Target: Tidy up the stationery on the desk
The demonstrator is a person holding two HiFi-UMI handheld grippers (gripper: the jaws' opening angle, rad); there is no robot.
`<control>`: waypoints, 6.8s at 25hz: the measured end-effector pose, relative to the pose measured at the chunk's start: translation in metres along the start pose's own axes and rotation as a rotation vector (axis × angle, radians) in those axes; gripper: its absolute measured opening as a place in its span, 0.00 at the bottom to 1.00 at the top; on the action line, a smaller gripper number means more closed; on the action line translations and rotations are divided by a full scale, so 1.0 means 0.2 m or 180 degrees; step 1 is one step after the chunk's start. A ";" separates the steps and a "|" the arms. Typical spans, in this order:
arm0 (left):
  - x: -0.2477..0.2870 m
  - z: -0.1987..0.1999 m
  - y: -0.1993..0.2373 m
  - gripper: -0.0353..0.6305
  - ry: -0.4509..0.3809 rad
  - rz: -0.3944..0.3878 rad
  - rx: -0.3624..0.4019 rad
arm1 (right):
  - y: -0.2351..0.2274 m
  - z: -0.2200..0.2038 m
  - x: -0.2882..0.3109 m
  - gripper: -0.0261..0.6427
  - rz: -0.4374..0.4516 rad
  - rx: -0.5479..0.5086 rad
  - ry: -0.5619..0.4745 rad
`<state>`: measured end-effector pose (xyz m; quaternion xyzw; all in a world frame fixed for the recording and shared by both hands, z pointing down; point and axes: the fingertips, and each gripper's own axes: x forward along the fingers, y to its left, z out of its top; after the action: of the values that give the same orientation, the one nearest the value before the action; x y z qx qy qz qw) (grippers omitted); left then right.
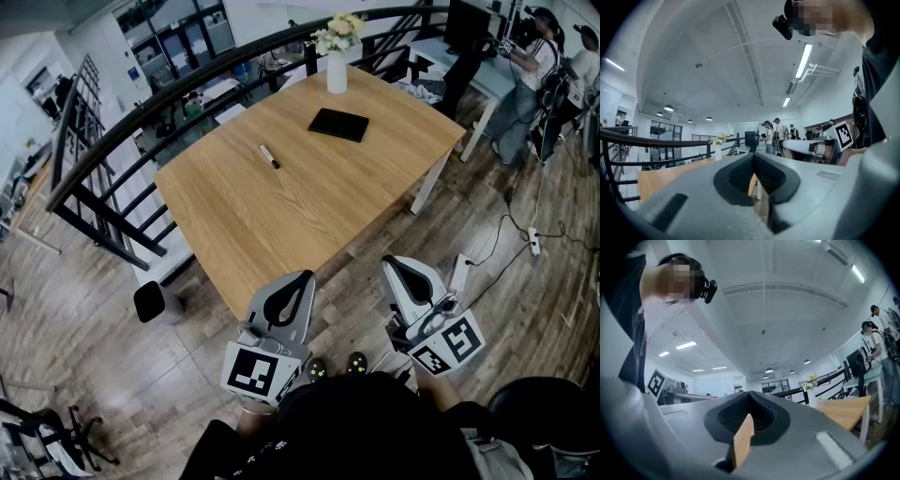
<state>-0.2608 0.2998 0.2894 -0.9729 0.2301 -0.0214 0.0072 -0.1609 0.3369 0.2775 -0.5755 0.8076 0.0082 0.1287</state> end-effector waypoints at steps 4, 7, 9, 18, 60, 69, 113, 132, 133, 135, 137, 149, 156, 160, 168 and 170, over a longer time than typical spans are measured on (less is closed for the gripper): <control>0.02 0.03 0.00 0.04 -0.0024 0.0014 -0.0022 | -0.03 0.01 0.01 0.05 -0.0022 0.0059 -0.0022; 0.03 0.03 -0.01 0.04 -0.0014 0.0000 0.0007 | -0.04 0.02 0.00 0.05 -0.0034 0.0093 -0.0035; 0.03 0.02 -0.01 0.04 -0.0010 -0.0001 0.0009 | -0.04 0.02 -0.01 0.05 -0.0034 0.0094 -0.0043; 0.07 0.02 -0.03 0.04 0.0005 0.0037 0.0006 | -0.10 0.03 -0.03 0.05 -0.0035 0.0102 -0.0072; 0.73 -0.04 -0.23 0.04 0.0044 -0.0145 -0.0008 | -0.72 0.04 -0.20 0.05 -0.0093 0.0053 -0.0013; 1.08 -0.01 -0.13 0.04 -0.0007 -0.0428 -0.0014 | -0.99 0.05 -0.07 0.05 -0.0286 0.0022 0.0008; 1.89 -0.09 0.83 0.04 0.0098 -0.0271 -0.0188 | -1.71 -0.10 0.94 0.05 -0.0197 -0.0046 0.0411; 2.14 -0.18 1.12 0.04 0.0195 0.0653 -0.0247 | -2.13 -0.20 1.41 0.05 0.0631 0.0089 0.0576; 2.16 -0.18 1.12 0.04 0.0201 0.0699 -0.0246 | -2.16 -0.21 1.44 0.05 0.0673 0.0082 0.0594; 2.21 -0.19 1.15 0.04 0.0218 0.0798 -0.0255 | -2.23 -0.23 1.48 0.05 0.0736 0.0097 0.0617; 2.24 -0.21 1.18 0.04 0.0237 0.0926 -0.0270 | -2.30 -0.25 1.53 0.05 0.0788 0.0150 0.0610; 2.43 -0.26 1.31 0.04 0.0410 0.1364 -0.0291 | -2.55 -0.37 1.74 0.07 0.1136 0.0266 0.0725; 2.52 -0.32 1.40 0.05 0.0457 0.1563 -0.0327 | -2.64 -0.48 1.84 0.09 0.1328 0.0241 0.0913; 2.58 -0.40 1.45 0.06 0.0617 0.1649 -0.0317 | -2.69 -0.54 1.90 0.10 0.1432 0.0218 0.1023; 2.70 -0.59 1.54 0.10 0.0854 0.1769 -0.0458 | -2.78 -0.72 1.96 0.13 0.1522 0.0113 0.1357; 2.71 -0.64 1.56 0.11 0.0844 0.1793 -0.0601 | -2.80 -0.76 1.98 0.13 0.1528 0.0096 0.1417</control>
<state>0.0778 -0.2236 0.4303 -0.8561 0.4902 -0.1236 -0.1074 0.2097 -0.2436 0.4146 -0.3543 0.9286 -0.0996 -0.0481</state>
